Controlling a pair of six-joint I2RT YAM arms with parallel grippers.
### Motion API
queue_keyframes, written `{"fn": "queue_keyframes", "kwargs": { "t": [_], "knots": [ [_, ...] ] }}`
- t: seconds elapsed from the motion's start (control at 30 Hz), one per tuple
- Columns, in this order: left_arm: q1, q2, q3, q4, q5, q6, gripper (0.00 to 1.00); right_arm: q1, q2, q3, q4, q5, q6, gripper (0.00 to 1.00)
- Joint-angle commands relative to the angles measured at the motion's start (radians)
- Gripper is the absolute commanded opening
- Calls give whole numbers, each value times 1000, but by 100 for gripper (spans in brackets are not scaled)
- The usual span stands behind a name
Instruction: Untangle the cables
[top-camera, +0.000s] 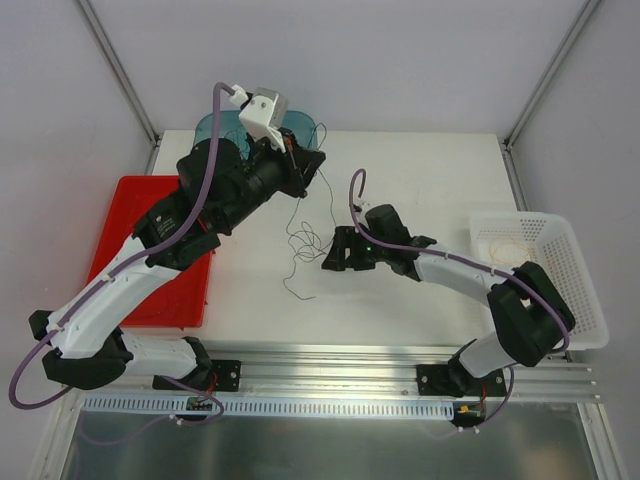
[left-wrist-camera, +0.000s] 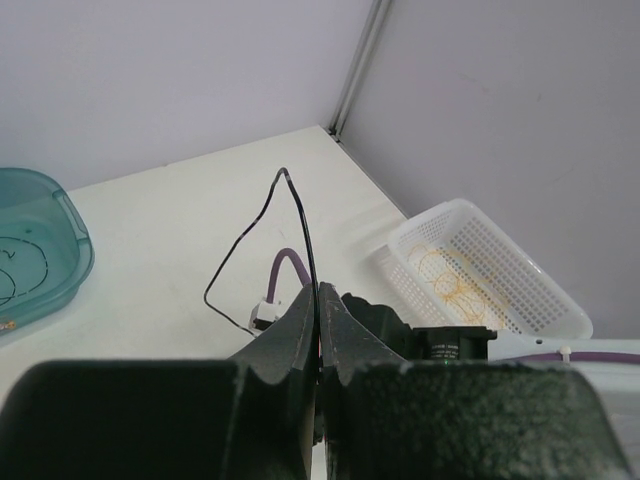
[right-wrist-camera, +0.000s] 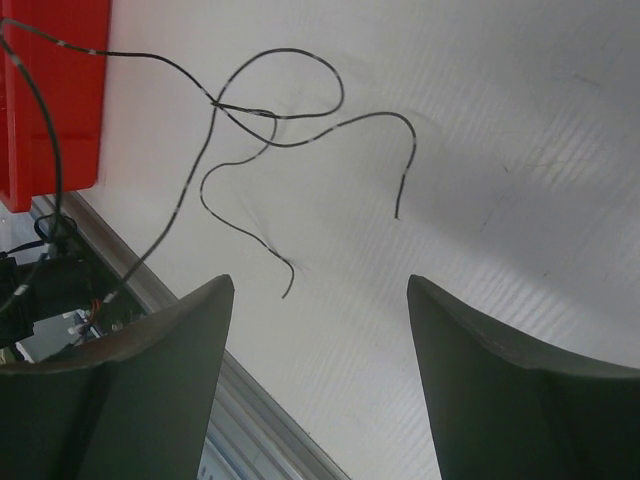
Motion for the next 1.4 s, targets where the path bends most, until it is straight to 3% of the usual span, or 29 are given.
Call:
{"fn": "queue_keyframes", "kwargs": {
  "t": [0.0,0.23,0.47,1.07,1.37],
  "knots": [
    [0,-17,53,16,-5,-11,0,6,12,4,72,-23,57,74],
    [0,-11,90,16,-37,-15,0,39,23,-29,155,-34,49,74],
    [0,-20,123,14,-28,-44,0,46,55,-66,232,-28,149,74],
    [0,-17,165,17,229,-77,0,36,23,-75,267,-33,226,73],
    [0,6,199,22,266,-101,0,36,38,-94,343,-54,244,70]
  ]
}}
